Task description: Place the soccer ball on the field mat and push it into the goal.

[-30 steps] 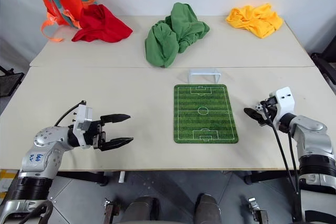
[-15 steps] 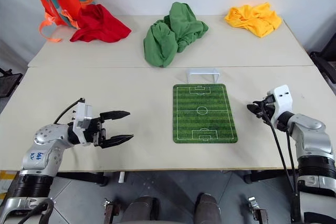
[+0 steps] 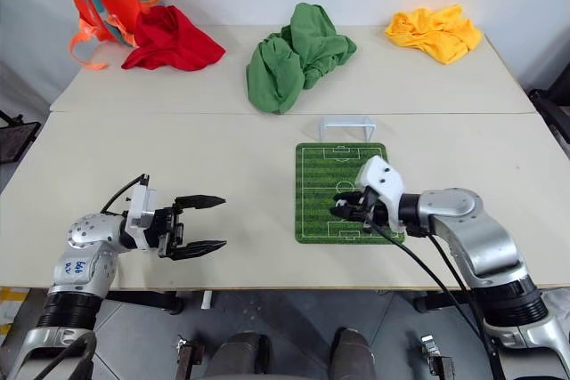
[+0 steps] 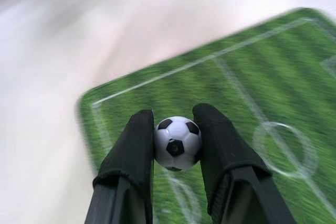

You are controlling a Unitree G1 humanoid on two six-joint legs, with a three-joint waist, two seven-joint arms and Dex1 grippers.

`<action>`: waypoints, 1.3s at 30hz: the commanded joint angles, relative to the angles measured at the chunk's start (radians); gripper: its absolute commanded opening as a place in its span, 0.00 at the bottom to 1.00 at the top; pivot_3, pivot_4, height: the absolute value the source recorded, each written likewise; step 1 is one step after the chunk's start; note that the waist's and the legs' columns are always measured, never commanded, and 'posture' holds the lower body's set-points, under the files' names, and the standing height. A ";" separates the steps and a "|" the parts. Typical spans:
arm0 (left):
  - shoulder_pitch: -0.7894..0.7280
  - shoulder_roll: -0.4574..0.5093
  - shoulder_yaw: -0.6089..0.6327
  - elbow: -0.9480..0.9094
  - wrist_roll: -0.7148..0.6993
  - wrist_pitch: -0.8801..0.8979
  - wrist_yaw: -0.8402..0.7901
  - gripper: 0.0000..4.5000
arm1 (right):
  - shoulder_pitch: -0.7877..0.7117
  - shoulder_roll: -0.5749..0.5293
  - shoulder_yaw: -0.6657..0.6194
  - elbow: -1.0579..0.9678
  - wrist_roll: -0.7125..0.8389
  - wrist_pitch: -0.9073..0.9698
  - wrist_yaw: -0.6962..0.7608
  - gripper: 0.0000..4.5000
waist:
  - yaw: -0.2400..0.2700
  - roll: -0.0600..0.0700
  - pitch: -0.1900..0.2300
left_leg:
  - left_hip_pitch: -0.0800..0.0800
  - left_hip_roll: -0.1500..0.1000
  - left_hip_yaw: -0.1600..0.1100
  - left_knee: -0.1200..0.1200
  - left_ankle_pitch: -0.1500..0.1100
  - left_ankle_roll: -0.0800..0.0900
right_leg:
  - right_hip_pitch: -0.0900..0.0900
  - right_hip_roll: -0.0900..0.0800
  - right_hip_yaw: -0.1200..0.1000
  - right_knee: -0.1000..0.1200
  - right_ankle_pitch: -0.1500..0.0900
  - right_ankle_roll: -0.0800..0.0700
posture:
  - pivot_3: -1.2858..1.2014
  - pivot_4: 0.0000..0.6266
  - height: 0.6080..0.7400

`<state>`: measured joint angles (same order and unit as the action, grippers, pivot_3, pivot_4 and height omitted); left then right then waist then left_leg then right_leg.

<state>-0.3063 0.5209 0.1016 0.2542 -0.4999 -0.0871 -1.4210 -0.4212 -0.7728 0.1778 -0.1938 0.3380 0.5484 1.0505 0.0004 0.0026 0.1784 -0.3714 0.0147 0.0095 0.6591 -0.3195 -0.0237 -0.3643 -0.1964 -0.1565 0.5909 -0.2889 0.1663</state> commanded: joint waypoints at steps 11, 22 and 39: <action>0.116 -0.027 -0.012 -0.130 -0.045 0.013 -0.034 1.00 | 0.000 -0.012 0.008 0.118 -0.057 -0.147 0.111 0.19 | -0.001 0.000 0.000 | 0.000 0.000 0.001 0.000 0.000 0.000 | 0.000 0.000 0.000 0.000 0.000 0.000 | 0.52 0.24 1.00; 0.100 -0.024 -0.006 -0.131 -0.040 0.024 -0.009 1.00 | 0.011 -0.001 0.009 0.175 -0.060 -0.206 0.130 0.41 | -0.001 -0.001 0.000 | 0.000 0.000 0.001 0.002 0.000 0.000 | 0.000 0.000 0.000 0.000 0.000 0.000 | 0.52 0.24 1.00; 0.063 -0.042 -0.021 -0.112 -0.033 0.026 0.003 1.00 | -0.024 -0.068 -0.066 -0.041 0.028 -0.110 0.169 0.72 | -0.001 -0.001 0.000 | 0.000 0.000 0.000 0.003 0.000 0.000 | 0.001 0.000 0.000 0.000 0.000 -0.001 | 0.52 0.24 1.00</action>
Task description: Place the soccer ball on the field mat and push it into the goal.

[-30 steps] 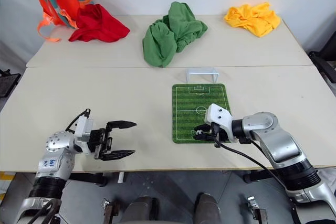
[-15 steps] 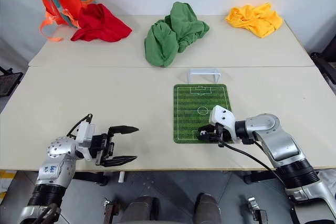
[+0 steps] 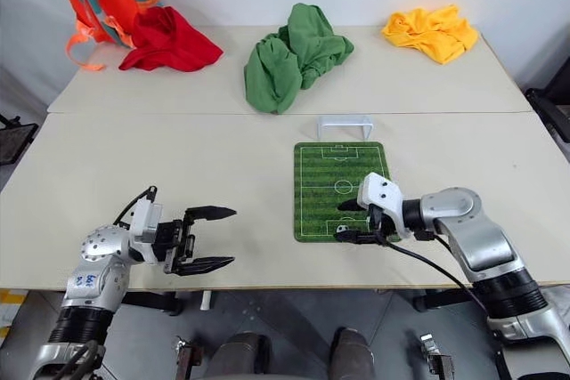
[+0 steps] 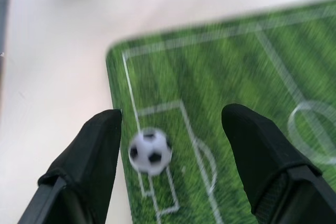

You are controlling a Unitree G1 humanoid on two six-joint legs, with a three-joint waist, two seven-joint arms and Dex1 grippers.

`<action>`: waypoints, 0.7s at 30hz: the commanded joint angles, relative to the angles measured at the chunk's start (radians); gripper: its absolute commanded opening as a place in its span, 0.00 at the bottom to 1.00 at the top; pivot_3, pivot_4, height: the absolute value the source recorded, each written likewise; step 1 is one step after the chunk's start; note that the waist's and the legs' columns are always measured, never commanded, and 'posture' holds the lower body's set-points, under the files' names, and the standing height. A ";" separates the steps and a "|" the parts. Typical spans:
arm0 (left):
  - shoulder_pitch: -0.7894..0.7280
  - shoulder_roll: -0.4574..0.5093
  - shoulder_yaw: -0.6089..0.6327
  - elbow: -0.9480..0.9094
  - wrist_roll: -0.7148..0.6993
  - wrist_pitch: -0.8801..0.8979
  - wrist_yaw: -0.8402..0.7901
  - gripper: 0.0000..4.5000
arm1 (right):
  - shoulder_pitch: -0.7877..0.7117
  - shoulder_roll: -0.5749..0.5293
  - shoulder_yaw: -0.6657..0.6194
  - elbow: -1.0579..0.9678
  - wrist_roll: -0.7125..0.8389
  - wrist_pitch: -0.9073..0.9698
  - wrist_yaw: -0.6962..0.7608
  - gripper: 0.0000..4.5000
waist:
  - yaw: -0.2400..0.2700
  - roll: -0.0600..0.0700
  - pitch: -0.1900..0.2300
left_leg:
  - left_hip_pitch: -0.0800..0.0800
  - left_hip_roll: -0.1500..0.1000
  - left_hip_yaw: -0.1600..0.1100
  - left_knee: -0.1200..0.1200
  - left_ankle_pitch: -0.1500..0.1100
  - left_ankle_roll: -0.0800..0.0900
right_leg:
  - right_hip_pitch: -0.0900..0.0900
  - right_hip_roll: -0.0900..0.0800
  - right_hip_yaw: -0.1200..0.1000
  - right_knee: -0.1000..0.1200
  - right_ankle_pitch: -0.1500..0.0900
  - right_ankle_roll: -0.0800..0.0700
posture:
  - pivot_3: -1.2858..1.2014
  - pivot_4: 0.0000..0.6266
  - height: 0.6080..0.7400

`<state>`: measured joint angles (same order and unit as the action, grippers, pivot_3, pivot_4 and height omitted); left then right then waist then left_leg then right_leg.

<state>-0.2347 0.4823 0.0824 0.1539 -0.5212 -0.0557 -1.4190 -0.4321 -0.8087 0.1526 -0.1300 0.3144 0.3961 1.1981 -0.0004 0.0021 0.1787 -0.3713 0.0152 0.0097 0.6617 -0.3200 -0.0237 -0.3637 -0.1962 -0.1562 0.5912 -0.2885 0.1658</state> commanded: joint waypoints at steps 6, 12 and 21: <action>-0.016 -0.011 -0.009 0.002 -0.011 -0.017 -0.004 1.00 | 0.033 -0.038 -0.096 -0.270 0.167 0.166 -0.012 0.59 | 0.001 0.000 0.000 | 0.000 0.000 0.000 0.000 0.000 0.000 | 0.000 0.000 0.000 0.000 0.000 0.000 | 0.52 0.24 1.00; -0.026 -0.008 -0.012 0.015 -0.014 -0.019 -0.016 1.00 | 0.141 -0.022 -0.081 -0.300 0.143 0.150 -0.066 0.13 | 0.007 -0.001 0.000 | 0.000 0.000 -0.001 0.000 -0.001 0.000 | 0.001 0.000 -0.001 -0.001 0.000 0.000 | 0.52 0.24 1.00; -0.028 0.000 -0.010 0.013 -0.016 -0.009 -0.023 1.00 | 0.202 0.032 -0.047 -0.163 0.083 0.070 -0.085 0.00 | 0.002 -0.001 0.000 | 0.000 0.000 0.000 0.001 -0.001 0.000 | 0.001 0.000 0.000 0.000 0.000 0.000 | 0.52 0.24 1.00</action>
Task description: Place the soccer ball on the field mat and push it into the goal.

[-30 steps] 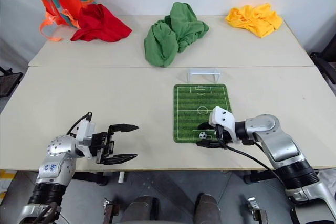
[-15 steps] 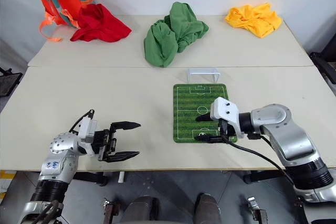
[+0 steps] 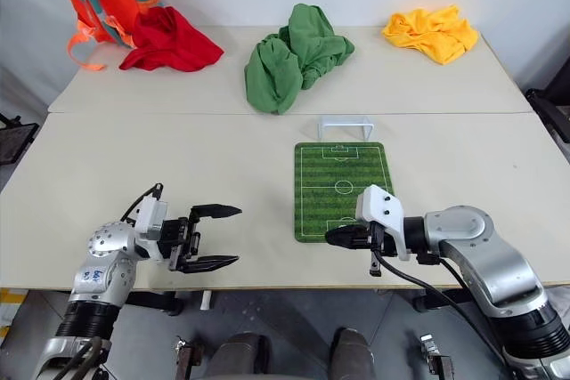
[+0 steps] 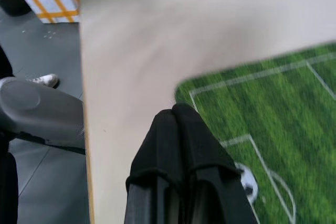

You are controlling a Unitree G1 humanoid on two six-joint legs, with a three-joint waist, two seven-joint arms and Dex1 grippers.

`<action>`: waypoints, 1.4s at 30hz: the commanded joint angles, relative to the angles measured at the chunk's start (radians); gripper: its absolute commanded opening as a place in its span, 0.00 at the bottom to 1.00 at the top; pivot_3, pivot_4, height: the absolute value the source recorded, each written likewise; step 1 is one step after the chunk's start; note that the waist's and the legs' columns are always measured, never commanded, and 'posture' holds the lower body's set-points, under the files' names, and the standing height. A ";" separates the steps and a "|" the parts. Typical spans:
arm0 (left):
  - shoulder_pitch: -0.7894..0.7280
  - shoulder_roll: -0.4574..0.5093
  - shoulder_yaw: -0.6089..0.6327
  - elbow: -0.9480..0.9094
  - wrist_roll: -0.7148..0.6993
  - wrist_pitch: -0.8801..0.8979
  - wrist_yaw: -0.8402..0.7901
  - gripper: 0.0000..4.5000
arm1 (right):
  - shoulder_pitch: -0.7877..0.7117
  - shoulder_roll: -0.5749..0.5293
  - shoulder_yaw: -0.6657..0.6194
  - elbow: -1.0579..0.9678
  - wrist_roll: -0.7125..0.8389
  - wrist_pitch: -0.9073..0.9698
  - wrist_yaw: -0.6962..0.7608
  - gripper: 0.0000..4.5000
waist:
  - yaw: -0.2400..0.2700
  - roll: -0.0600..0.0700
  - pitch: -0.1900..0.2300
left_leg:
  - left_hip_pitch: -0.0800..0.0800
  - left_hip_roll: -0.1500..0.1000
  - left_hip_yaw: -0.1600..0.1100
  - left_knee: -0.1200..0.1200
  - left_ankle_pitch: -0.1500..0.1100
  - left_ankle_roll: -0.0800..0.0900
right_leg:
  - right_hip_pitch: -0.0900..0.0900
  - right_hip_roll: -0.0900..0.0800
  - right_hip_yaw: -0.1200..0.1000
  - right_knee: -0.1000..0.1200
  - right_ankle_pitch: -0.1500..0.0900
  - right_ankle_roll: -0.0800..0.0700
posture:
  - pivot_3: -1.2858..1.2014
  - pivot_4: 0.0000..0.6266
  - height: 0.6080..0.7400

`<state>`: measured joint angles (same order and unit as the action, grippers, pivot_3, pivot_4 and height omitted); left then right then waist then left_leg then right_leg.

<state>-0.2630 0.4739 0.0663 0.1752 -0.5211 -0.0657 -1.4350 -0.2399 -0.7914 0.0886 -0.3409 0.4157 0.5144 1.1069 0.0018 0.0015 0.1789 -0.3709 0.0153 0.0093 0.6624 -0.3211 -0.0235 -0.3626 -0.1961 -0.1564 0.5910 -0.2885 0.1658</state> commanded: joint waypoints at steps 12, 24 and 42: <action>-0.035 0.010 0.012 0.028 -0.007 -0.017 -0.003 1.00 | -0.330 0.095 -0.007 0.567 -0.185 -0.334 -0.062 0.00 | -0.006 0.000 0.000 | 0.001 0.000 0.001 0.001 0.000 0.000 | 0.000 0.000 0.001 0.000 0.000 0.000 | 0.52 0.24 1.00; -0.051 -0.009 0.005 0.058 0.009 -0.039 0.021 1.00 | -0.338 0.057 -0.144 0.514 -0.147 -0.293 -0.094 0.00 | -0.004 0.001 0.001 | -0.003 0.000 0.003 -0.002 -0.001 0.000 | -0.005 0.000 0.000 0.000 0.000 0.000 | 0.52 0.24 1.00; -0.213 0.080 0.184 0.413 0.058 -0.110 0.235 1.00 | -0.064 -0.130 -0.433 0.800 -0.019 -0.495 0.177 0.82 | -0.005 0.000 0.001 | -0.001 0.001 0.004 -0.001 -0.001 0.000 | -0.004 0.000 0.000 0.000 0.001 0.000 | 0.52 0.24 1.00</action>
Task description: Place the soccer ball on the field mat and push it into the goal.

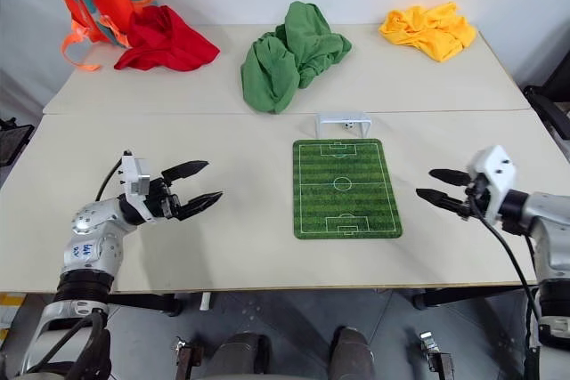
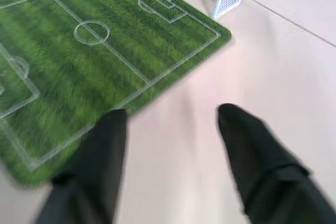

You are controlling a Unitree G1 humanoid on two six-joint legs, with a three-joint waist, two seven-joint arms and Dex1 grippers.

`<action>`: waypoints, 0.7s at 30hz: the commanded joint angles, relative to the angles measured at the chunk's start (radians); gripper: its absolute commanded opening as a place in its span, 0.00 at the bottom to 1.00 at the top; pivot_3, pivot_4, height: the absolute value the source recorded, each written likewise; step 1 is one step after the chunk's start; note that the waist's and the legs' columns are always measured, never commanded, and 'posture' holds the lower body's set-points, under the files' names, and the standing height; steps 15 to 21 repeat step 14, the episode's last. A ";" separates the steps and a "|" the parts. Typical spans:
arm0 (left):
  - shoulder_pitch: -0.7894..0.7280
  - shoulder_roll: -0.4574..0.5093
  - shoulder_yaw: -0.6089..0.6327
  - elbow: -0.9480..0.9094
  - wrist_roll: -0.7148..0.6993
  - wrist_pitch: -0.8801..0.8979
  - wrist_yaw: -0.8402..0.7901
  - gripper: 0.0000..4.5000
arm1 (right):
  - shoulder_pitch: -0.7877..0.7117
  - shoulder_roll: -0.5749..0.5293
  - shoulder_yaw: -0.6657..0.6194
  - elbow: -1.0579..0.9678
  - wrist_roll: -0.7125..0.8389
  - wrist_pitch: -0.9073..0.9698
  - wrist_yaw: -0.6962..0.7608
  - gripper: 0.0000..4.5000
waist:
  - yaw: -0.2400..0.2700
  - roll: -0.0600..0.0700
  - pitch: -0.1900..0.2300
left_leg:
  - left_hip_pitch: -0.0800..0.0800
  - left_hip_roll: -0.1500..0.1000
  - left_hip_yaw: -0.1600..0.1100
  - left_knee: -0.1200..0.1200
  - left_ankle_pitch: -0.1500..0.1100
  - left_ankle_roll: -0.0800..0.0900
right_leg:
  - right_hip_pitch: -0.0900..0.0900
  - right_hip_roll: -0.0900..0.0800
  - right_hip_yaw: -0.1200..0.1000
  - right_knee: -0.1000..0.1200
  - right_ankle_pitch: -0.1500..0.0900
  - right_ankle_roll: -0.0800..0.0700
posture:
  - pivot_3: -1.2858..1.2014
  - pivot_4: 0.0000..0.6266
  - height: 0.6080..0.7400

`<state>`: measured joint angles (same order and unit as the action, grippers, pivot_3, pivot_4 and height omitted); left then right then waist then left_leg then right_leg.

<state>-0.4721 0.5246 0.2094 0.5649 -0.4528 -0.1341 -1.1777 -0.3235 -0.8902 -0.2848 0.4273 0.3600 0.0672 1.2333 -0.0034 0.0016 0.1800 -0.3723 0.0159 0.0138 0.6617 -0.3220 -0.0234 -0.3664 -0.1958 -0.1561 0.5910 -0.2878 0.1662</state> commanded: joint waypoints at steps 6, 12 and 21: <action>0.014 0.058 0.079 0.058 -0.032 -0.057 -0.087 1.00 | 0.006 -0.054 -0.108 0.170 0.041 -0.112 0.062 0.99 | 0.000 0.000 0.000 | 0.001 0.000 0.000 0.001 0.000 0.000 | 0.001 0.000 0.000 0.000 0.000 0.000 | 0.52 0.24 1.00; -0.006 0.061 0.093 0.076 -0.036 -0.042 -0.092 1.00 | -0.009 -0.044 -0.121 0.256 0.024 -0.206 0.053 0.99 | 0.000 0.000 0.000 | 0.001 0.000 0.000 0.001 0.000 0.000 | 0.001 0.000 0.000 0.000 0.000 0.000 | 0.52 0.24 1.00; 0.002 0.062 0.095 0.059 -0.039 -0.044 -0.100 1.00 | 0.015 -0.032 -0.135 0.223 0.036 -0.201 0.027 0.99 | 0.000 0.000 0.000 | 0.001 0.000 0.000 0.001 0.000 0.000 | 0.001 0.000 0.000 0.000 0.000 0.000 | 0.52 0.24 1.00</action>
